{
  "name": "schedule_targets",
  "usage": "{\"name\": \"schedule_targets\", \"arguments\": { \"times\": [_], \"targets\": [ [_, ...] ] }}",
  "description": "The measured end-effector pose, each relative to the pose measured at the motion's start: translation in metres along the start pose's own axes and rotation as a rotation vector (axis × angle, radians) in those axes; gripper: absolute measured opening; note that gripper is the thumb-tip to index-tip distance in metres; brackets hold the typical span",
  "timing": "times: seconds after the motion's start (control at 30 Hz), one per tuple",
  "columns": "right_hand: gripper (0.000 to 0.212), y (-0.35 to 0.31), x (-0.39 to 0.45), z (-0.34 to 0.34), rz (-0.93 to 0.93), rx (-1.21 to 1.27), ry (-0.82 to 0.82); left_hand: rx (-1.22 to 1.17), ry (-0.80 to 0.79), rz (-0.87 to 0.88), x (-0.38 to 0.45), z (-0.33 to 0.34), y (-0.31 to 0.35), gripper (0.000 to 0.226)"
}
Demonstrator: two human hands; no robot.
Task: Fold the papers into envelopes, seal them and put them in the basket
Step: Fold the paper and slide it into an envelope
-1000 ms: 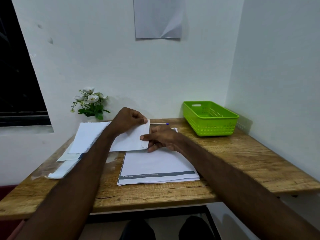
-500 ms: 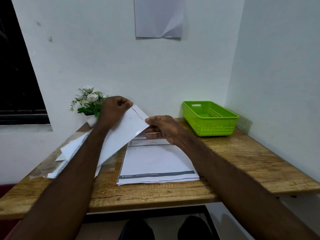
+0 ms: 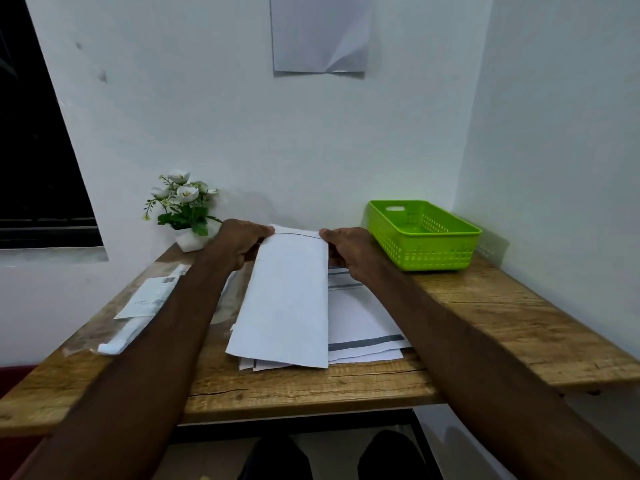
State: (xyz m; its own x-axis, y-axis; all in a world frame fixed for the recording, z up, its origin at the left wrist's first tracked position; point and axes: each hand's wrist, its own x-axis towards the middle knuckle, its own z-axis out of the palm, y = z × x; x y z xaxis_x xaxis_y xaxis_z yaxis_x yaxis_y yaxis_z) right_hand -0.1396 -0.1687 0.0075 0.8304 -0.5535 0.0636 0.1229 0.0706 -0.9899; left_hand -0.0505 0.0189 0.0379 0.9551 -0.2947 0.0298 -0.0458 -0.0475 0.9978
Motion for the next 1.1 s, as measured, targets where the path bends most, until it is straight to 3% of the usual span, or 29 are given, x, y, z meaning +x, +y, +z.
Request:
{"name": "schedule_targets", "arguments": {
  "times": [0.1, 0.2, 0.27, 0.53, 0.8, 0.87, 0.93, 1.1],
  "targets": [
    [0.017, 0.01, 0.006, -0.004, -0.067, -0.308, 0.063, 0.156, 0.017, -0.03, 0.004, 0.005, -0.016, 0.013],
    [0.036, 0.018, 0.007, -0.006, -0.245, -0.842, 0.056, 0.329, -0.025, -0.045, 0.005, 0.008, -0.03, 0.017],
    [0.043, 0.024, 0.009, -0.006, -0.303, -0.987, 0.058, 0.422, -0.048, -0.048, 0.002, 0.01, -0.035, 0.019],
    [0.022, 0.03, 0.008, 0.0, -0.244, -0.894, 0.104, 0.771, -0.006, 0.036, 0.0, 0.013, -0.036, 0.018],
    [0.012, 0.033, 0.001, 0.009, -0.315, -1.139, 0.064, 1.034, 0.093, 0.132, -0.005, 0.011, -0.035, 0.034],
    [0.016, 0.032, -0.001, 0.007, -0.363, -1.17, 0.051, 1.12, 0.122, 0.187, -0.007, 0.013, -0.034, 0.038],
    [0.028, 0.031, -0.003, 0.004, -0.456, -1.215, 0.025, 1.136, 0.089, 0.274, -0.003, 0.015, -0.034, 0.027],
    [0.04, 0.027, -0.009, 0.013, -0.627, -1.454, -0.209, 1.156, -0.033, 0.335, 0.002, 0.016, -0.035, 0.014]
  ]
}}
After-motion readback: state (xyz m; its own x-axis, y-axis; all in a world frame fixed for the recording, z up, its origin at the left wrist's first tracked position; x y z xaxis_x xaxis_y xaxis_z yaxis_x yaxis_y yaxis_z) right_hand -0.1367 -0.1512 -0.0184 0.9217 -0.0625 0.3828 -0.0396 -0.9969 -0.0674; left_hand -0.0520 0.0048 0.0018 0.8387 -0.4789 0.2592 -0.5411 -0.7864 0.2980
